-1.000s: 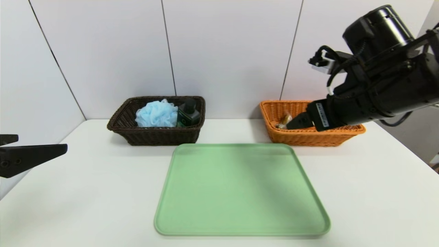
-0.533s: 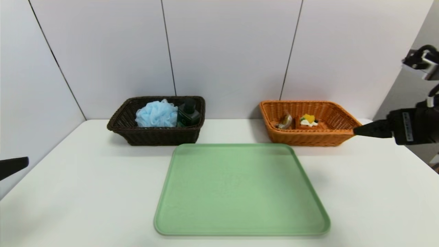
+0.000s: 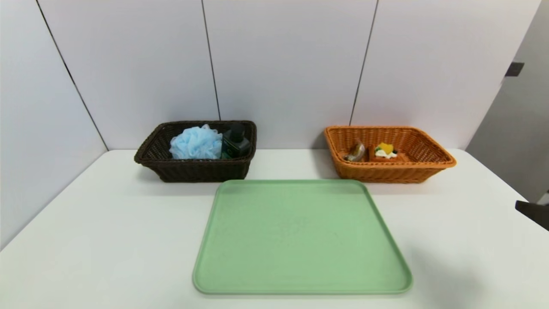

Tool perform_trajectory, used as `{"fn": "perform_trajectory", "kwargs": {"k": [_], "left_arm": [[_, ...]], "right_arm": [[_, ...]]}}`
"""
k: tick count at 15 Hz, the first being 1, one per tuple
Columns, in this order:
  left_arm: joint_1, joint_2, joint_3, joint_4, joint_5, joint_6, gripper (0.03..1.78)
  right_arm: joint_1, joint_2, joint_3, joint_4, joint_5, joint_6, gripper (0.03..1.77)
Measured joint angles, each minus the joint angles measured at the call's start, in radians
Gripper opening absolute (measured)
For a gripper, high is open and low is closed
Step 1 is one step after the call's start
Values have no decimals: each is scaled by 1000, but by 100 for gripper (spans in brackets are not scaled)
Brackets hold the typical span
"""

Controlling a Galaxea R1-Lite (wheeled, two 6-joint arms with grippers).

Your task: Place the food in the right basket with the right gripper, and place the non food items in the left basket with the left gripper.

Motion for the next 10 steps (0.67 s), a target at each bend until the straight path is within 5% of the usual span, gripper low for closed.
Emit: {"fn": "perform_trajectory", "kwargs": {"k": [5, 10], "left_arm": [[18, -215, 192, -44, -41, 9, 169], [26, -278, 246, -113, -63, 73, 169]], "right_arm": [[-11, -312, 235, -114, -63, -4, 170], [-108, -567, 360, -145, -50, -40, 170]]}}
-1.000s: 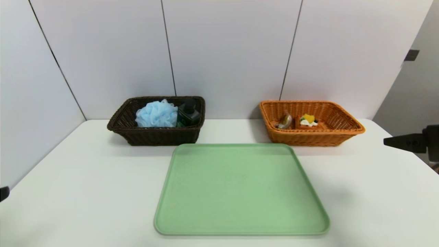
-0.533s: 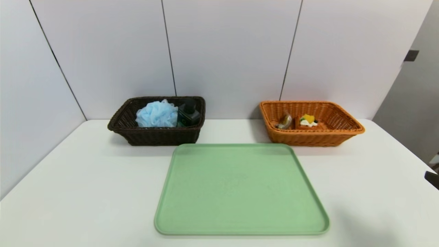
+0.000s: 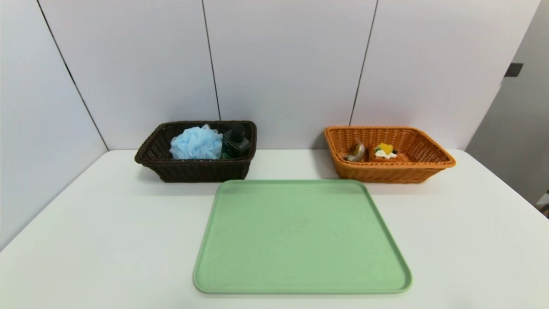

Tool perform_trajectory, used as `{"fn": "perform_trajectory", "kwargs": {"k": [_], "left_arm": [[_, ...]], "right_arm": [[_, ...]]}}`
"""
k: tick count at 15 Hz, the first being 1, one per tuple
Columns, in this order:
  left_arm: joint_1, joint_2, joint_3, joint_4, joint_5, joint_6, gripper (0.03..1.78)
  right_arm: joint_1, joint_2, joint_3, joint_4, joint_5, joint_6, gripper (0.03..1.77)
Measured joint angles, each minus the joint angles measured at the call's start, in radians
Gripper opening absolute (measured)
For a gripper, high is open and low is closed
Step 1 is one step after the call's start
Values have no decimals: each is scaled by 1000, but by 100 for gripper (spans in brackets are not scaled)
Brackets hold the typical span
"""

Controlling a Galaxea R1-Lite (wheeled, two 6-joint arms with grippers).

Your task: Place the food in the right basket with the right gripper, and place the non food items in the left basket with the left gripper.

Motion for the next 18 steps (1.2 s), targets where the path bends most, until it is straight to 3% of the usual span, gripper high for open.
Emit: {"fn": "perform_trajectory", "kwargs": {"k": [3, 6, 8, 10, 14, 16, 18], "left_arm": [[11, -39, 61, -96, -10, 17, 169], [15, -87, 105, -152, -17, 45, 169], [17, -134, 125, -156, -40, 90, 169], [17, -179, 152, -184, -68, 104, 169], [18, -209, 246, -410, -68, 114, 169], [17, -213, 342, -557, -69, 140, 169], [18, -213, 443, -683, -69, 163, 169]], "right_arm": [[2, -105, 37, -24, 79, -13, 170], [19, -233, 57, 61, 170, -60, 170], [23, -292, 79, 62, 189, -113, 170], [23, -319, 125, -14, 190, -156, 170], [24, -335, 270, -283, 211, -205, 170], [24, -336, 287, -235, 211, -207, 170], [24, -336, 291, -113, 250, -157, 170]]}}
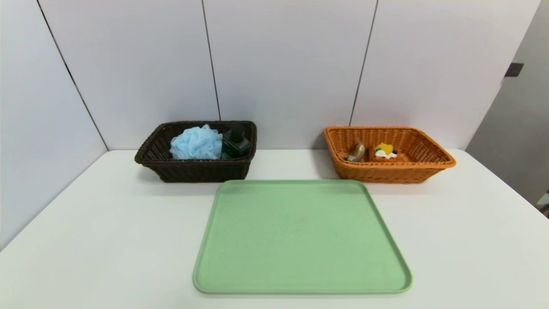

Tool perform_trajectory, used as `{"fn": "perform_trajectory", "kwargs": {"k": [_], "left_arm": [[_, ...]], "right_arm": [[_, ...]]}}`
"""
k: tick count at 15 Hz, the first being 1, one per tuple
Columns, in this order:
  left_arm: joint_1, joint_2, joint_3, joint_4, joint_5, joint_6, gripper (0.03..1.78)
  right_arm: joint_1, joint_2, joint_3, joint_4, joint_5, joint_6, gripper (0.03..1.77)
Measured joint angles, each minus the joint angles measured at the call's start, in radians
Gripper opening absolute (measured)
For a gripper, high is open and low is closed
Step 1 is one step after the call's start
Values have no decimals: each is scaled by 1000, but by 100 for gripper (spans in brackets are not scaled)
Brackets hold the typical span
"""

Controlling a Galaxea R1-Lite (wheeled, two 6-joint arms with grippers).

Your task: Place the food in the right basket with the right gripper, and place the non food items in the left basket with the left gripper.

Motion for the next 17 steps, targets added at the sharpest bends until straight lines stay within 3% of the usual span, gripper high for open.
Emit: {"fn": "perform_trajectory", "kwargs": {"k": [1, 4, 9, 17], "left_arm": [[0, 0, 21, -4, 4, 5, 169], [1, 0, 38, 153, 16, -54, 169], [1, 0, 40, 157, 24, -143, 169], [1, 0, 40, 156, 24, -148, 169]], "right_arm": [[0, 0, 0, 62, 21, 25, 170], [0, 0, 1, 100, 37, 38, 171], [0, 0, 1, 98, 37, 32, 171], [0, 0, 1, 103, 44, 20, 171]]}}
